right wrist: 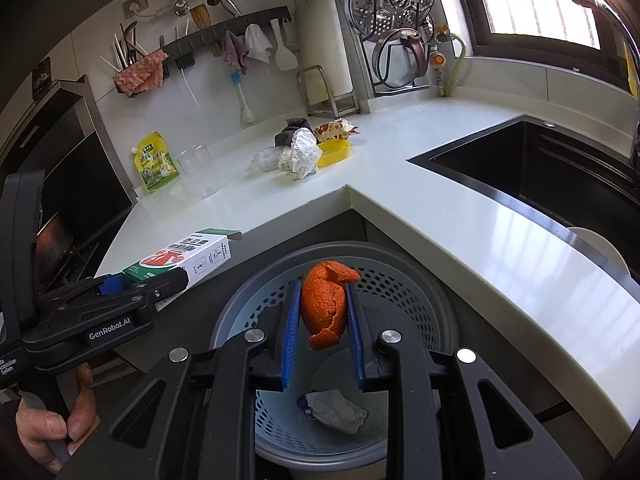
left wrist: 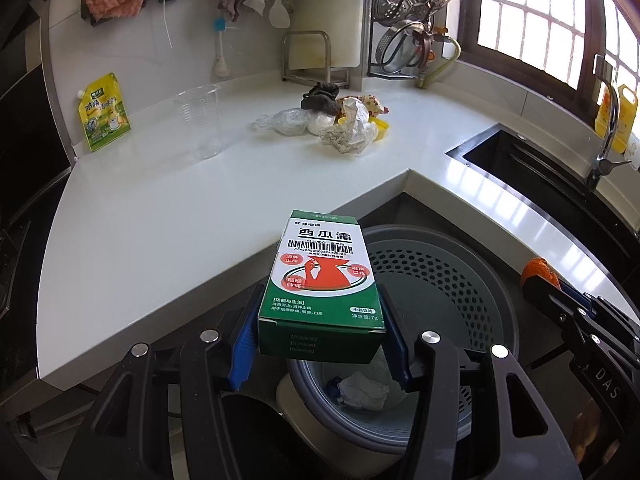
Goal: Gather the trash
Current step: 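Carry the orange peel over the basket while the left tool grasps and lifts the green box, then open both tools to drop the orange peel and green box into the basket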
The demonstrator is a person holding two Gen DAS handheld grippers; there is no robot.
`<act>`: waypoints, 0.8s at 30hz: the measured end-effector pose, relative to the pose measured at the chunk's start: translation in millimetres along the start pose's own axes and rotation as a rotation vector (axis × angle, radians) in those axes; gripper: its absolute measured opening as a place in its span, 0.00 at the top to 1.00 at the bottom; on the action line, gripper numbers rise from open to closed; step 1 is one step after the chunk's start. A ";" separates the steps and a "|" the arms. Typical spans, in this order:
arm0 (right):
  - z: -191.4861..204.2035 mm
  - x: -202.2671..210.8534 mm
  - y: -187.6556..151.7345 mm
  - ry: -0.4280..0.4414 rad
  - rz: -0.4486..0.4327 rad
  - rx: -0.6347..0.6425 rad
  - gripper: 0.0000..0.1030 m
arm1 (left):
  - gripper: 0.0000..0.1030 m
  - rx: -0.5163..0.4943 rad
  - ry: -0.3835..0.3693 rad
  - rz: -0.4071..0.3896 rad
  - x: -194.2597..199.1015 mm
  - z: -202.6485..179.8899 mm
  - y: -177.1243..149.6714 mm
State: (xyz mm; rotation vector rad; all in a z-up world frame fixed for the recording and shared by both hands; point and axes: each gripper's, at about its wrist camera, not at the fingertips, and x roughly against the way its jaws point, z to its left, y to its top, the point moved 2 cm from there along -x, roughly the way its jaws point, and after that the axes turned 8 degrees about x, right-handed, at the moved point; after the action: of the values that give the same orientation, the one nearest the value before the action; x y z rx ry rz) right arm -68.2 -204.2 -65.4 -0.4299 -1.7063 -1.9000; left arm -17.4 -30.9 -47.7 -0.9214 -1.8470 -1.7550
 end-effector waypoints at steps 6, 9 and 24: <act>-2.8 -0.2 -18.6 -0.017 0.035 -0.004 0.79 | 0.50 -0.013 -0.022 0.024 -1.5 -8.9 -16.2; -2.8 -2.8 -27.2 -0.018 0.054 -0.007 0.79 | 0.50 -0.018 -0.033 0.048 -5.7 -12.6 -23.9; -7.8 -25.4 -40.7 0.002 0.104 -0.031 0.79 | 0.50 -0.053 -0.051 0.129 -29.0 -22.0 -44.3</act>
State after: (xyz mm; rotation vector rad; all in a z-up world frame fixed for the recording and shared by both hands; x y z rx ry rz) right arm -70.9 -205.2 -113.9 -0.5186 -1.6235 -1.8538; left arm -32.0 -56.6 -96.8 -1.0897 -1.7375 -1.7246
